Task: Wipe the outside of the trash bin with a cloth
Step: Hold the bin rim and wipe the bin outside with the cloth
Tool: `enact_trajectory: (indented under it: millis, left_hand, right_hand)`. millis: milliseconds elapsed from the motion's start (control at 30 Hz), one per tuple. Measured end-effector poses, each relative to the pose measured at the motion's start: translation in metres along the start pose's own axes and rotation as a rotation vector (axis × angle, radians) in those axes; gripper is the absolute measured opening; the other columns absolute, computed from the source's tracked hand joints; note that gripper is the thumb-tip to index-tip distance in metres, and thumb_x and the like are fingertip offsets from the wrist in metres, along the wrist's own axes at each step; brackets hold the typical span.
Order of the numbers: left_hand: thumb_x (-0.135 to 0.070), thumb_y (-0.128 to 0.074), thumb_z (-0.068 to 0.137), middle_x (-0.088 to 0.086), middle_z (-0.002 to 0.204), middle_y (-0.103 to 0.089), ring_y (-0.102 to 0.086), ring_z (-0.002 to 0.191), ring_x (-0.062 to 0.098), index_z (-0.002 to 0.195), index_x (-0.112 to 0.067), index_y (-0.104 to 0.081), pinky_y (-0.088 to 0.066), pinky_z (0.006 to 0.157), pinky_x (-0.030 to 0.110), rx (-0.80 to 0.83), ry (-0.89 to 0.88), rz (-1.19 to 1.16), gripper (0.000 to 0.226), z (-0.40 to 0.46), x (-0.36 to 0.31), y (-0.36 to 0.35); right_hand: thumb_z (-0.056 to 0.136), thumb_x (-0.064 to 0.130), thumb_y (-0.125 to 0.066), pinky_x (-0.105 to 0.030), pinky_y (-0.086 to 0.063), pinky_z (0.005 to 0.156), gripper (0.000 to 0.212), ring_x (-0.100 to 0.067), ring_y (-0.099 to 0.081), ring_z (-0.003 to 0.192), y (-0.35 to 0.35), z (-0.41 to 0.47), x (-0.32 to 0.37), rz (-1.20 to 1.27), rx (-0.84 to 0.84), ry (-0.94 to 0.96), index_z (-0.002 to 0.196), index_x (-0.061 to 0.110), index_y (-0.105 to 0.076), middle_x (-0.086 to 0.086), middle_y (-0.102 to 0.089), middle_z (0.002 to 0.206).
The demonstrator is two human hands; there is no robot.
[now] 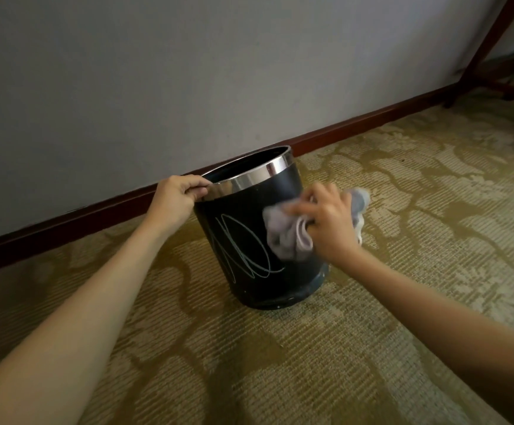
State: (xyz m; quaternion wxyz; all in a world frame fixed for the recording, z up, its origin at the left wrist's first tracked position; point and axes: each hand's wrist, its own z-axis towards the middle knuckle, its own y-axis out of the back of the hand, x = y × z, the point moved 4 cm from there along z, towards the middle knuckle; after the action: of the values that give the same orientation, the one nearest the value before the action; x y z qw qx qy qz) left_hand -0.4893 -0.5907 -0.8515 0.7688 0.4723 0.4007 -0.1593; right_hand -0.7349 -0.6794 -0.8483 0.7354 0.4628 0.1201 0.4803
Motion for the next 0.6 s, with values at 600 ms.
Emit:
enact_trajectory:
  millis: [600]
  left_hand:
    - [-0.006, -0.059, 0.089, -0.005, 0.089, -0.067, -0.06, 0.091, 0.012, 0.098, -0.016, -0.075, -0.04, 0.082, 0.025, -0.094, 0.041, 0.044, 0.021, 0.009, -0.02, -0.017]
  right_hand:
    - [0.063, 0.007, -0.077, -0.045, -0.038, 0.07, 0.028, -0.034, -0.054, 0.084, -0.009, -0.017, -0.002, -0.213, 0.131, 0.233, 0.087, 0.021, -0.075, -0.009, -0.059, 0.09]
